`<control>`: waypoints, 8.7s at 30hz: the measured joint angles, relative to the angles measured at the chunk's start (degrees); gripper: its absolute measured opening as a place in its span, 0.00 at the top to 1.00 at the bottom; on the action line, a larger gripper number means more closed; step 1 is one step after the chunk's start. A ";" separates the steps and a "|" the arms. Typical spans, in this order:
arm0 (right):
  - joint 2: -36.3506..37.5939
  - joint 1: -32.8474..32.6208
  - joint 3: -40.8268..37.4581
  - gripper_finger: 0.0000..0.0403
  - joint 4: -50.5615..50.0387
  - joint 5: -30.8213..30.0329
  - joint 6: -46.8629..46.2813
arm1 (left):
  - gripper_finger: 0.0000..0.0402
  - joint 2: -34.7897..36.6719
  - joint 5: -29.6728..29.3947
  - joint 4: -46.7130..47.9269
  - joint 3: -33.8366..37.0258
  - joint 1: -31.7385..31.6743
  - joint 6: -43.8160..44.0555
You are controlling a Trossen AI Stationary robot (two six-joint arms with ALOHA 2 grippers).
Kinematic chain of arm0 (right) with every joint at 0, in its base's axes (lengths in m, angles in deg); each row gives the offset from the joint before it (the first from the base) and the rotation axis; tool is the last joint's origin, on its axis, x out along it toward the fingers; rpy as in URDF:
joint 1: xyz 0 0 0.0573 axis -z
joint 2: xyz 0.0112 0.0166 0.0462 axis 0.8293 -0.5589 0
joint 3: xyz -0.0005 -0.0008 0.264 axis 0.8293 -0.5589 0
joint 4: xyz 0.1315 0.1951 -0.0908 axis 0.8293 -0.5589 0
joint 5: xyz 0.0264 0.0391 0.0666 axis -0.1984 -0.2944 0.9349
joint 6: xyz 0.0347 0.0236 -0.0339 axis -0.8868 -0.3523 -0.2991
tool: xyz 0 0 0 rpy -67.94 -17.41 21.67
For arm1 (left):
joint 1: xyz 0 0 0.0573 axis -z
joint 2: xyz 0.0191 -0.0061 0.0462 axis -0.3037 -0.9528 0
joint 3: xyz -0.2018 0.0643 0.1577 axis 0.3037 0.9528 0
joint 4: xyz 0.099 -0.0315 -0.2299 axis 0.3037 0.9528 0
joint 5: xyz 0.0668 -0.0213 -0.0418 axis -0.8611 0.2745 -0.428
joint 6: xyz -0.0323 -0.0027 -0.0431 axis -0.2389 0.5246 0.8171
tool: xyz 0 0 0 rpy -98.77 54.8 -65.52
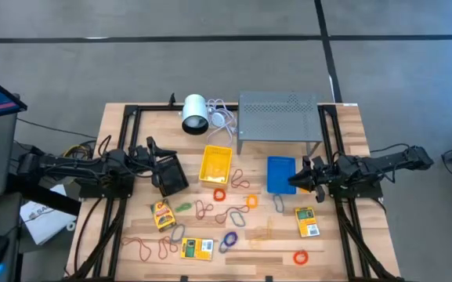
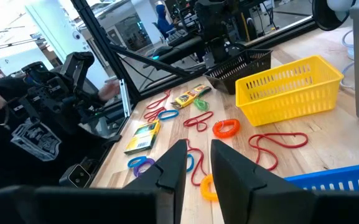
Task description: Pick & Place Office Desk Supplies
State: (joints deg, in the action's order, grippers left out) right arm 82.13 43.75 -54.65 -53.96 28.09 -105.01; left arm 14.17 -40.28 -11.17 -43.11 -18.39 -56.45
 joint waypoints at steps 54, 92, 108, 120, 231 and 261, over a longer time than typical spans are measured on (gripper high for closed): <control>0.02 0.00 -0.02 0.83 0.02 0.02 0.00 | 0.65 0.00 0.00 -1.20 0.00 -0.02 0.19; -0.20 -0.04 12.33 0.83 -4.29 -3.43 17.32 | 0.65 -1.93 2.87 -16.40 -0.02 -0.02 8.29; -5.50 1.79 21.90 0.83 -17.09 -6.08 13.63 | 0.65 -1.92 -1.25 -17.36 -0.01 -0.02 6.00; -23.70 1.95 46.20 0.83 -57.18 -6.32 -1.76 | 0.65 -2.43 -1.25 -14.30 0.00 -0.02 6.01; -46.84 -16.22 30.08 1.00 -59.55 -9.83 -30.97 | 0.65 -3.17 -1.27 -8.76 0.00 0.00 6.03; -52.48 -7.07 42.95 1.00 -45.78 -18.40 -11.41 | 0.65 -3.17 -1.27 -8.81 0.00 -0.02 6.03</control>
State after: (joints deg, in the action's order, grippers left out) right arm 29.64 36.68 -11.71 -99.74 9.69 -116.42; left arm 11.00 -41.55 -19.98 -43.11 -18.41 -50.42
